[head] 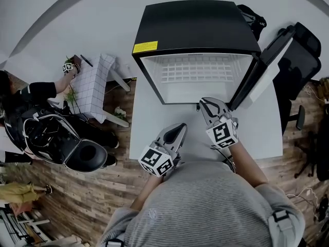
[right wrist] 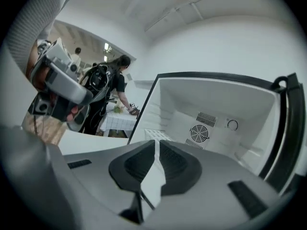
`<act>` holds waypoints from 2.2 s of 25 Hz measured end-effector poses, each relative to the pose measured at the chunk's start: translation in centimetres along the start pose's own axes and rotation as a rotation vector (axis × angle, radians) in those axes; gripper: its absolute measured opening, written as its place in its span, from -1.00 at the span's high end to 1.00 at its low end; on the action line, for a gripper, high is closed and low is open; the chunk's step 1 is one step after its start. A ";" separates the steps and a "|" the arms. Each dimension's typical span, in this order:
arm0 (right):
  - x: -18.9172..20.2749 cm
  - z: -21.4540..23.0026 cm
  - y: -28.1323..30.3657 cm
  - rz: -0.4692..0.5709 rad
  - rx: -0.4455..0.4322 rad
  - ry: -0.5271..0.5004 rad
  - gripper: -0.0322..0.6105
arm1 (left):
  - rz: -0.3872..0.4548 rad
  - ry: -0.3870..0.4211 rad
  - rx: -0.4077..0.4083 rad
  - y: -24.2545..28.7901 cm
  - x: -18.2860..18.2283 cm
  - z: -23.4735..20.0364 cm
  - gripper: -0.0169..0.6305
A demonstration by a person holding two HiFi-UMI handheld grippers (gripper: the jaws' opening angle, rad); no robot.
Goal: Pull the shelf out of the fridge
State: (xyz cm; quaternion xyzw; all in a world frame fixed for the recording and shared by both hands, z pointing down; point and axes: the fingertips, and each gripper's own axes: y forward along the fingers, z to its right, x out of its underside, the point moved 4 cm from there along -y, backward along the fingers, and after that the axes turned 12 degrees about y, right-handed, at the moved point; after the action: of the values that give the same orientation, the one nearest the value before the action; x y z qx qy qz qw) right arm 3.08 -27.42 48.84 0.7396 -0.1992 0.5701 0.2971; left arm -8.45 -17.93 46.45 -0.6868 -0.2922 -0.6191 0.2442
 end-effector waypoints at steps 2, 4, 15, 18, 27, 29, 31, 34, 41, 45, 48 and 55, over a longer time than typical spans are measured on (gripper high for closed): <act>0.7 -0.1 1.0 -0.036 0.014 -0.073 0.83 | -0.004 0.000 -0.010 -0.8 0.2 -0.5 0.91; 1.4 -0.2 2.1 -0.082 0.023 -0.142 0.62 | -0.006 0.000 -0.016 -1.4 0.3 -1.0 0.91; 4.0 0.5 8.1 -0.265 0.191 -0.783 0.60 | -0.013 -0.002 0.005 -2.0 1.0 -1.4 0.91; 4.3 0.9 9.4 -0.295 0.218 -0.877 0.60 | -0.004 -0.003 -0.004 -2.2 1.1 -1.7 0.91; 4.6 2.1 11.8 -0.340 0.258 -0.952 0.60 | 0.010 -0.018 -0.027 -2.4 1.1 -2.8 0.91; 4.5 2.1 12.1 -0.342 0.256 -0.964 0.60 | 0.010 -0.019 -0.027 -2.3 0.9 -3.0 0.91; 4.5 2.2 12.1 -0.347 0.253 -0.975 0.60 | 0.012 -0.021 -0.027 -2.3 0.8 -3.0 0.91; 4.7 2.7 12.3 -0.356 0.258 -0.978 0.60 | 0.013 -0.022 -0.026 -2.2 0.9 -2.8 0.91; 5.7 3.7 13.4 -0.379 0.255 -1.016 0.60 | 0.009 -0.021 -0.022 -2.0 1.0 -2.8 0.91; 5.2 3.9 14.0 -0.378 0.261 -0.996 0.60 | 0.004 -0.021 -0.020 -1.8 1.2 -2.9 0.91; 4.4 4.0 14.7 -0.348 0.277 -1.015 0.60 | 0.000 -0.023 -0.020 -1.8 1.3 -3.0 0.91; 5.1 4.9 16.3 -0.371 0.287 -0.997 0.60 | -0.008 -0.030 -0.027 -1.6 1.6 -3.5 0.91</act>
State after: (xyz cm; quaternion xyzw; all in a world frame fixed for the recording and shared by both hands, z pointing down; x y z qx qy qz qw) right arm -2.29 -42.62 56.31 0.9759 -0.1022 0.1101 0.1585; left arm -11.97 -19.10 48.36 -0.6980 -0.2900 -0.6137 0.2281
